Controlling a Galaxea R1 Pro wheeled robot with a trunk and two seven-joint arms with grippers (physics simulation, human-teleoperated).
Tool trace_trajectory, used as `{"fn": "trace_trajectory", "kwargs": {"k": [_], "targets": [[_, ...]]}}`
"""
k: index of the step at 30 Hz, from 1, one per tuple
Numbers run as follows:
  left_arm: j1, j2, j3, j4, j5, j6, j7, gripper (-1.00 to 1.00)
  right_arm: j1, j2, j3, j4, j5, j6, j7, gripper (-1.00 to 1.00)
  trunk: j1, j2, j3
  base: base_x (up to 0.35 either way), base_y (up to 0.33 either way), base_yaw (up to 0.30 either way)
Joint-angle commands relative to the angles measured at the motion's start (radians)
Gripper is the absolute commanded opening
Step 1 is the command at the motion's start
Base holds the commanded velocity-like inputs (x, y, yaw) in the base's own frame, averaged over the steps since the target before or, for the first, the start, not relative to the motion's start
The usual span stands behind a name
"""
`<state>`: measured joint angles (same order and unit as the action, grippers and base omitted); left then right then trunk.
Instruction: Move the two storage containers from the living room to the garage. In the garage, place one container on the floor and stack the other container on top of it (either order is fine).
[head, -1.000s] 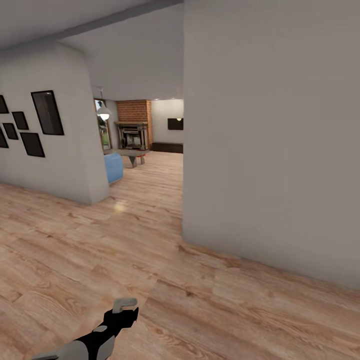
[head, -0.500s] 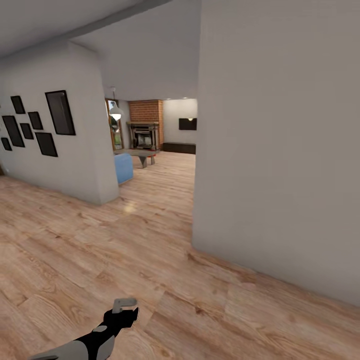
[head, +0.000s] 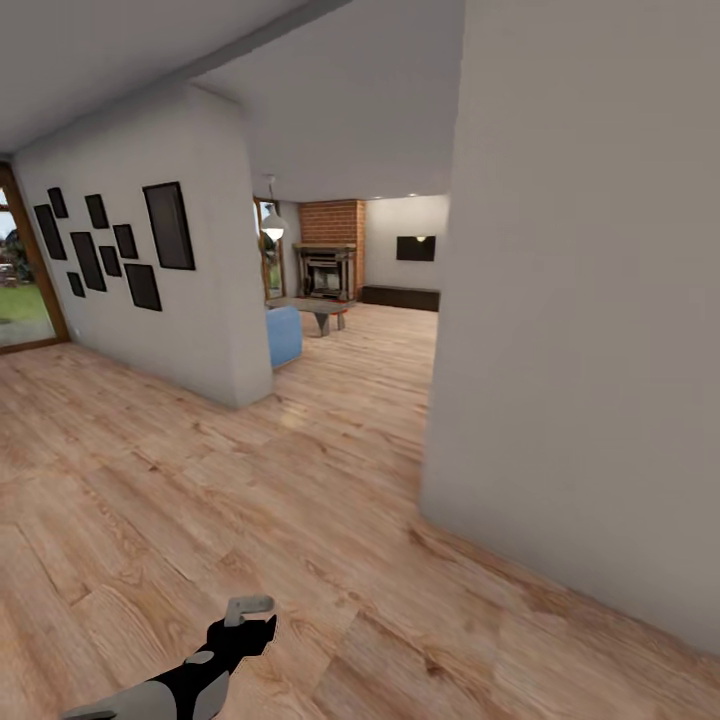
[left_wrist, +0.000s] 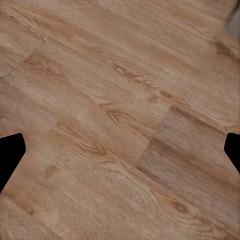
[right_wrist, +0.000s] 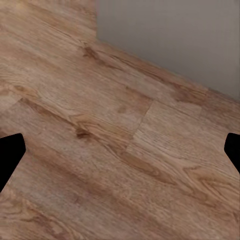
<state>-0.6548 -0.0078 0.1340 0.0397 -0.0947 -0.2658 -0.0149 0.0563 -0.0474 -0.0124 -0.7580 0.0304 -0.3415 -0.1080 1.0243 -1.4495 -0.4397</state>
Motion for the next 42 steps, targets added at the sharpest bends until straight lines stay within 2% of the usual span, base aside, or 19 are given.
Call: {"fn": "trace_trajectory", "kwargs": {"k": [1,42], "targets": [[-0.002,0.000,0.008,0.004,-0.010,-0.006,0.000,1.00,0.000,0.000,0.000,-0.001,0.003,-0.001,-0.004,1.00,0.001,-0.001,-0.001,0.327,0.101,0.130],[-0.002,0.000,0.007,0.005,-0.010,-0.004,0.004,1.00,0.000,0.000,0.001,-0.001,0.003,-0.001,-0.004,1.00,0.001,-0.001,-0.001,0.323,0.148,0.006]]}}
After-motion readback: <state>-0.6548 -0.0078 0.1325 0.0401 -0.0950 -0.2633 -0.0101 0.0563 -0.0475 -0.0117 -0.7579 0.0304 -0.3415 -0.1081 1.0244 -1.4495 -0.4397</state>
